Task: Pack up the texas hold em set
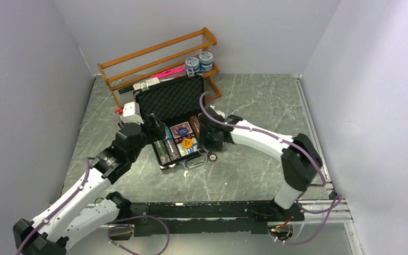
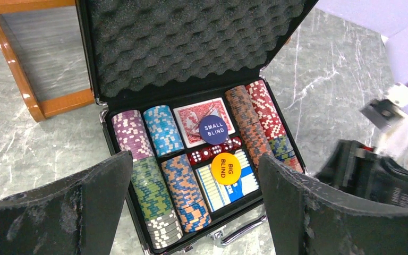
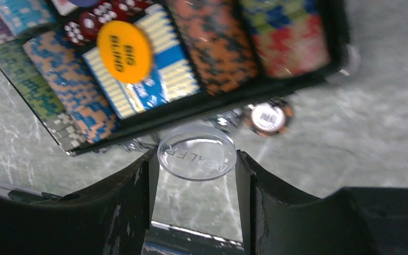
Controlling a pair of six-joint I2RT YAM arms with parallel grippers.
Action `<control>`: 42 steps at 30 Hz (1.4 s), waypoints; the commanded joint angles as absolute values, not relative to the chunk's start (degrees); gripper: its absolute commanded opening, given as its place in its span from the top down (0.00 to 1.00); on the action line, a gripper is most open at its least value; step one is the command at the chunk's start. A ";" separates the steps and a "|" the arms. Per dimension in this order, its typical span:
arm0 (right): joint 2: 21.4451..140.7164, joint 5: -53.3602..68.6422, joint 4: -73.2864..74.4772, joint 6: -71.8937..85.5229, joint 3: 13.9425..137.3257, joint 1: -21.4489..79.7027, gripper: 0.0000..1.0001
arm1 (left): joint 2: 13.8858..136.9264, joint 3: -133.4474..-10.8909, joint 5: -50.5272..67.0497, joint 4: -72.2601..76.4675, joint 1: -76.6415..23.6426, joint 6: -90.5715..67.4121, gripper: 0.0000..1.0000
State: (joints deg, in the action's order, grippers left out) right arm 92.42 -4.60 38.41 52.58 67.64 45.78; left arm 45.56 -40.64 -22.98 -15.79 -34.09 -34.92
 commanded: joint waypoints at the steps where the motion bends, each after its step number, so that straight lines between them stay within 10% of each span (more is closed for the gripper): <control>1: 100.21 -6.81 34.96 49.59 77.13 48.29 0.56 | 44.07 -43.46 -24.41 -16.74 -34.10 -33.98 0.07; 21: 119.43 -7.09 46.61 45.11 99.68 49.80 0.51 | 40.45 -42.07 -25.87 -20.02 -34.10 -35.50 0.07; 28: 119.80 -4.62 49.52 43.57 102.71 49.76 0.22 | 40.85 -41.83 -25.49 -19.61 -34.10 -35.64 0.06; 42: 99.02 -12.71 45.21 47.32 81.91 48.51 0.26 | 40.00 -41.18 -25.88 -19.71 -34.10 -36.31 0.06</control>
